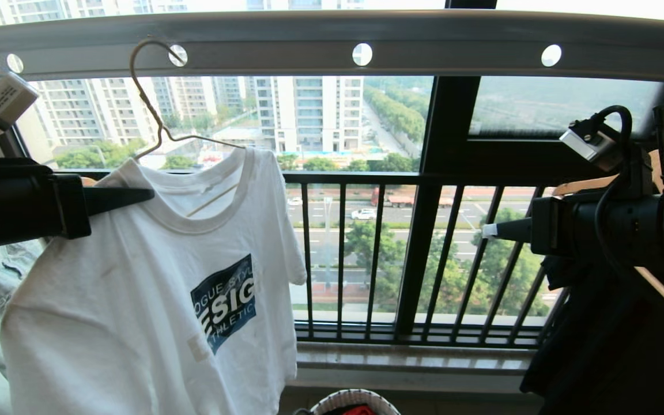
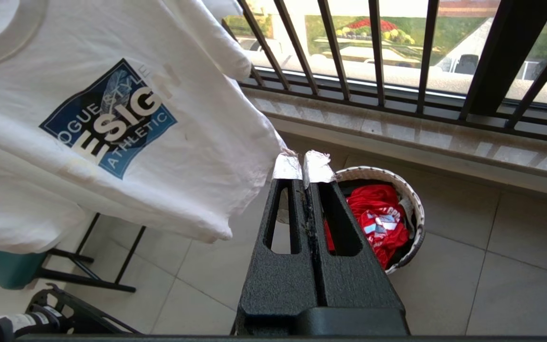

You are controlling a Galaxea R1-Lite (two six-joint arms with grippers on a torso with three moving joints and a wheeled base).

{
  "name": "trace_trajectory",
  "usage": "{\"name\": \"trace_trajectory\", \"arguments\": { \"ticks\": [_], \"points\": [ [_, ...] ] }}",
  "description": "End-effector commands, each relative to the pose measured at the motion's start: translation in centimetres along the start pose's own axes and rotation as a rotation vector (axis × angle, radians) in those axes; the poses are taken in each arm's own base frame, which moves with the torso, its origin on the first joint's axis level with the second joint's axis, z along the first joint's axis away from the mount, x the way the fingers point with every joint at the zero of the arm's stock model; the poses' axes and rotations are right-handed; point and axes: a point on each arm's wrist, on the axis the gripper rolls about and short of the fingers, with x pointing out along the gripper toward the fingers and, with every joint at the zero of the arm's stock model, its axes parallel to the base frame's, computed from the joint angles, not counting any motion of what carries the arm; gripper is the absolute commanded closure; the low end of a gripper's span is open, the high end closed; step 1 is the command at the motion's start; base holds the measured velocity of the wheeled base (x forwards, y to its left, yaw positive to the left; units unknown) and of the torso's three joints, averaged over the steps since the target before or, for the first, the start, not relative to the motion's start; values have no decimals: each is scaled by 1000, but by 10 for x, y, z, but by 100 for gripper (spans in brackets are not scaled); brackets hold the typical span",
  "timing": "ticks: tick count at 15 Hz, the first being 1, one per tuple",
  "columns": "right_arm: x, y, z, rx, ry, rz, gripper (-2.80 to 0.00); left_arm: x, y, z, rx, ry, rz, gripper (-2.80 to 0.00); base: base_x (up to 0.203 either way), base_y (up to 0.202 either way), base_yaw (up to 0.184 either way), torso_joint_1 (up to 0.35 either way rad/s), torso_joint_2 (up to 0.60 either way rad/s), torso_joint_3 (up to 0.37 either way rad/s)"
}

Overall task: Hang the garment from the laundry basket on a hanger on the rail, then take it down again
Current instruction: Hang the clothes rack on the clothesline

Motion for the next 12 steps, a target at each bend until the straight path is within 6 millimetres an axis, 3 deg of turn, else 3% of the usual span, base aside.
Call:
{"name": "trace_trajectory", "arguments": {
  "ticks": [1,7,12],
  "points": [
    [-4,1,1,0,-9,8,0,7,0,-5,-2,26,1,0,0,0,0,0,0,0],
    [-46,29,11,122,-124,258,0,11,-7,-15,5,58,5,0,0,0,0,0,0,0],
    [-50,30,12,123,-137,265,0,9,-10,-18,8,62,9,0,0,0,0,0,0,0]
  ]
}}
